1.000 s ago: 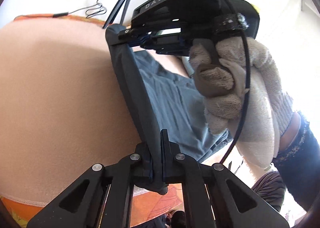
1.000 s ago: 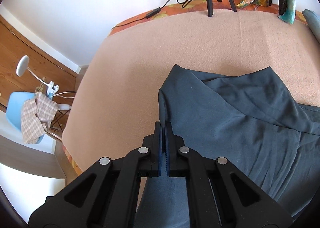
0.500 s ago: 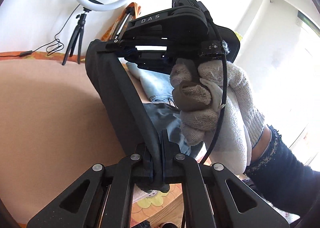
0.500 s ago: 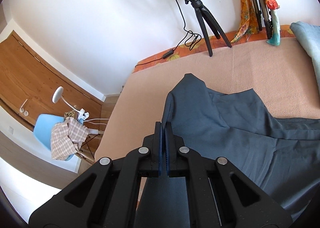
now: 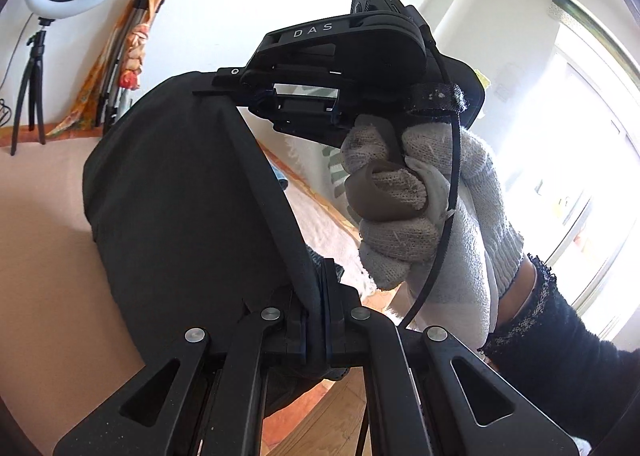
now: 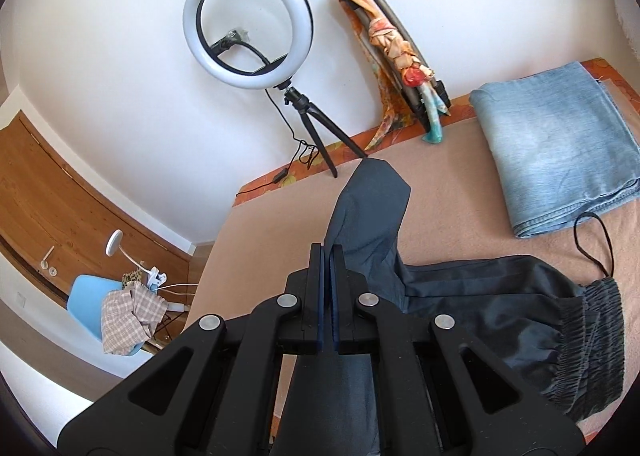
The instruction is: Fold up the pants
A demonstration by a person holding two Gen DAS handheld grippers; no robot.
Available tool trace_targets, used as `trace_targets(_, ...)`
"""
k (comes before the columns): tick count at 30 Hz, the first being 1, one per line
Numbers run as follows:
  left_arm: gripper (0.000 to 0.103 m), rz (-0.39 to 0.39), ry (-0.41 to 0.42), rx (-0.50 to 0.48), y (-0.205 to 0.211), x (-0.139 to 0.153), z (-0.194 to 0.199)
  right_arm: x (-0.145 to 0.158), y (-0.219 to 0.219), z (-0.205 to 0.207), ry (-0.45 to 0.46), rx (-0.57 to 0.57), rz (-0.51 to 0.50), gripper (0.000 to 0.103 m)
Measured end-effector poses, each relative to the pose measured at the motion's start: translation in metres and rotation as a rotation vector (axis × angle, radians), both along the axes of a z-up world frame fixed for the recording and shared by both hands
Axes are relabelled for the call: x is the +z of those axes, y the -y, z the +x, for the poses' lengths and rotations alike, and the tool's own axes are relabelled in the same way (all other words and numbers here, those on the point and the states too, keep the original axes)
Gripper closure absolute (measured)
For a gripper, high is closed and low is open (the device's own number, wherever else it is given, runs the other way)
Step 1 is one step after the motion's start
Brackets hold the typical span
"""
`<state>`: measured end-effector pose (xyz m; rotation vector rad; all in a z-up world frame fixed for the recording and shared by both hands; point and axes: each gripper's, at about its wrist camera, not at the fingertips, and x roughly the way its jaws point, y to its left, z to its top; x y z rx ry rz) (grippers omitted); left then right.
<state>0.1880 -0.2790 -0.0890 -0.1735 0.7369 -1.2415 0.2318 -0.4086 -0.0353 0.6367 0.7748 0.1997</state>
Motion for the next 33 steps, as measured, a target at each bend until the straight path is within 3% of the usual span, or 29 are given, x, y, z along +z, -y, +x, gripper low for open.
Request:
trace_targets(9,0.099,0.015,-0.077,-0.104,0.081,-0.025,0.007,-0.027,0.090,-0.033,-0.055,-0.112,-0.009,0.100)
trace_targets(17,0.099,0.090,-0.120,-0.150,0.144,-0.063,-0.001,-0.086,0.167,-0.054,-0.178,-0.203,-0.012,0.100)
trace_targets(25,0.099,0.187,-0.083,-0.145,0.168,-0.076,-0.019,-0.131,0.201,-0.064,-0.246,-0.255,-0.013,0.100)
trace_targets(33,0.080,0.215,-0.059,-0.160,0.154,-0.066,-0.032,-0.145,0.201,-0.063,-0.288,-0.281,-0.047,0.098)
